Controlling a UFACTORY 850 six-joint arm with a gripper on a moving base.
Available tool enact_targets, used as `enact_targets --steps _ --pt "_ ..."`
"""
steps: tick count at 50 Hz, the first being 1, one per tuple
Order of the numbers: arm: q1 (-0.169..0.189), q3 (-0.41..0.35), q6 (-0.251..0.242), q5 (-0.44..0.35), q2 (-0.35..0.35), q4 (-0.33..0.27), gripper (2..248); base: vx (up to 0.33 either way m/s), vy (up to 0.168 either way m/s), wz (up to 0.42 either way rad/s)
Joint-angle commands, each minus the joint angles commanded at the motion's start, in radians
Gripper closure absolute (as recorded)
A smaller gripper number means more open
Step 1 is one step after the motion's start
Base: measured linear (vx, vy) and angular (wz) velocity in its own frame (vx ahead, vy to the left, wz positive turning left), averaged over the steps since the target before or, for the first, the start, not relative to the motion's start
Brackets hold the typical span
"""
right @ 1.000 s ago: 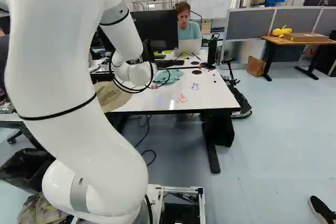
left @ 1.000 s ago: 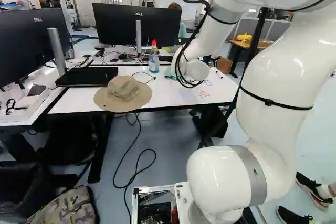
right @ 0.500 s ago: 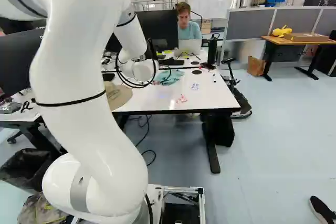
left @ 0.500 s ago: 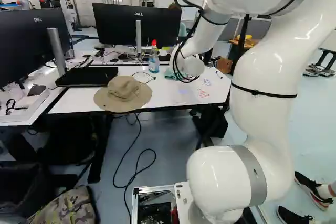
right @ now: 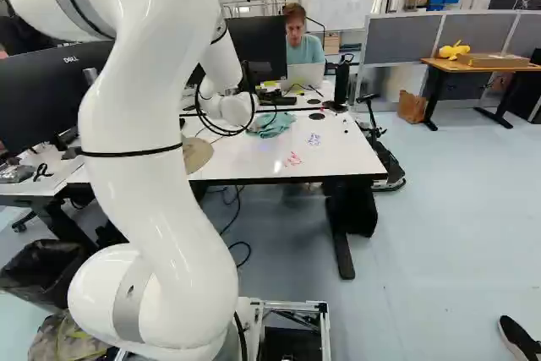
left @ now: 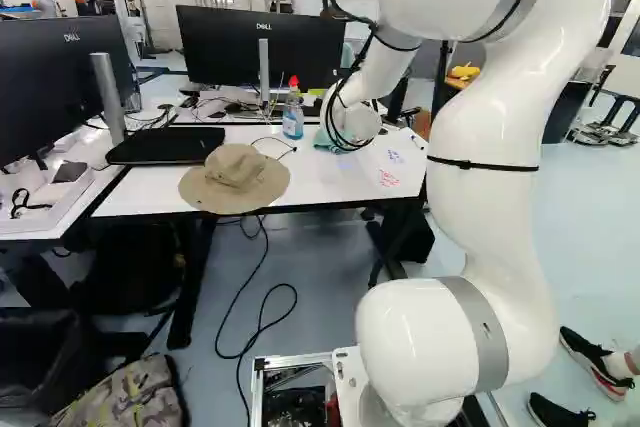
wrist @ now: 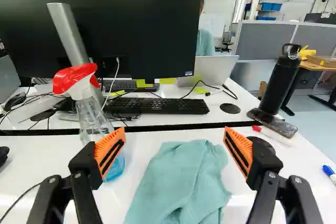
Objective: Clean the table with the green towel
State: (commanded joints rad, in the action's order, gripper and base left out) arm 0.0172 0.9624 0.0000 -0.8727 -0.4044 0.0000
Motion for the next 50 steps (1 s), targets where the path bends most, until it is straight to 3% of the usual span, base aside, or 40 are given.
enact_targets --steps 28,50 --pt "0.0 0.02 0.0 0.007 -0.016 0.001 3 0.0 0.0 0.0" --pt "-0.001 0.086 0.0 0.155 -0.069 0.043 3 0.0 0.0 0.0"
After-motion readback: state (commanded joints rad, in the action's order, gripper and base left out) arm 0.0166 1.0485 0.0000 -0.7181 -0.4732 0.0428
